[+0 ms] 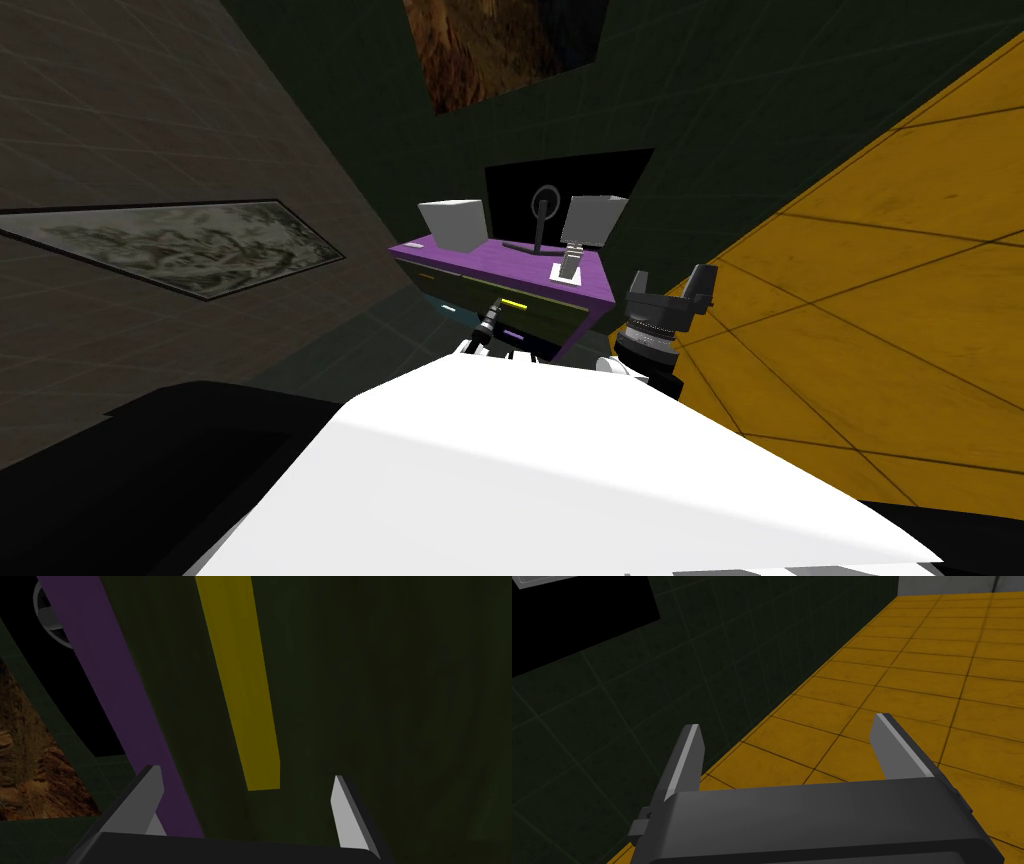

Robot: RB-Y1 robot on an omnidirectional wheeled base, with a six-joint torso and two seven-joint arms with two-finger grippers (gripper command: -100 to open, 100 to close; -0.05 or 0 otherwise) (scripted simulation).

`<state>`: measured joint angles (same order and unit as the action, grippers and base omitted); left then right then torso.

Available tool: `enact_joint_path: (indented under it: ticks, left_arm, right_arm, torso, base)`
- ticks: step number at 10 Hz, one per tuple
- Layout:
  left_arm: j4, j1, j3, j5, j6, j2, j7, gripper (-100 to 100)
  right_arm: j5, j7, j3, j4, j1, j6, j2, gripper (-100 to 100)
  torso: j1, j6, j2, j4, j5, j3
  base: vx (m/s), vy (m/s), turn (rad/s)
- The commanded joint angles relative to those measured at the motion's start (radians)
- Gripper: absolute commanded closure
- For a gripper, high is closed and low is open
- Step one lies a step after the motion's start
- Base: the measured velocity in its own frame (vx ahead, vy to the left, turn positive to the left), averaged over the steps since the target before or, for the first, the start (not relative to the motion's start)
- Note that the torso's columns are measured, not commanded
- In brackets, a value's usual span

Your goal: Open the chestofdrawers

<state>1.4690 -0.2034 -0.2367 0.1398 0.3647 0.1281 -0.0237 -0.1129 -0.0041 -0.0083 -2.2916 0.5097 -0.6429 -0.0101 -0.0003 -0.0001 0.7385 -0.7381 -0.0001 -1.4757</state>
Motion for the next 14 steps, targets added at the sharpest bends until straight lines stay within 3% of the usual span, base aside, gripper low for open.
enact_joint_path:
  ticks: [1,3,4,9,10,14]
  left_arm:
    - [-0.049,0.022,-0.009,0.008,-0.013,-0.002,0.007,-100]
    - [-0.047,0.023,-0.005,0.005,-0.008,-0.002,0.005,-100]
    - [-0.047,0.023,-0.005,0.005,-0.008,-0.002,0.005,100]
    - [-0.007,-0.001,-0.019,0.008,-0.020,0.011,-0.003,100]
    - [0.003,0.011,-0.018,0.007,-0.050,0.011,-0.005,-100]
    - [0.019,0.039,-0.015,0.006,-0.109,0.009,-0.010,-100]
  right_arm:
    - [0.000,0.000,0.000,0.000,0.000,0.000,0.000,0]
    - [0.000,0.000,0.000,0.000,0.000,0.000,0.000,0]
    - [0.000,0.000,0.000,0.000,0.000,0.000,0.000,0]
    - [0.000,0.000,0.000,0.000,-0.001,0.000,0.000,0]
    - [0.000,0.000,0.000,0.000,0.000,0.000,0.000,0]
    - [0.000,0.000,0.000,0.000,0.000,0.000,0.000,0]
  torso:
    - [0.000,0.000,0.000,0.000,0.000,0.000]
    - [0.000,0.000,0.001,0.000,0.000,0.000]
    - [0.000,0.000,0.001,0.000,0.000,0.001]
    - [0.001,0.000,0.001,0.000,0.000,0.001]
    - [-0.001,0.000,-0.006,0.001,0.000,-0.004]
    - [-0.001,0.000,-0.002,0.001,0.000,-0.001]
  base:
    - [0.040,0.011,-0.050]
    - [0.009,0.002,-0.006]
    - [0.000,0.000,0.000]
    - [-0.153,0.047,0.021]
    - [0.039,-0.006,-0.038]
    - [0.143,-0.043,-0.027]
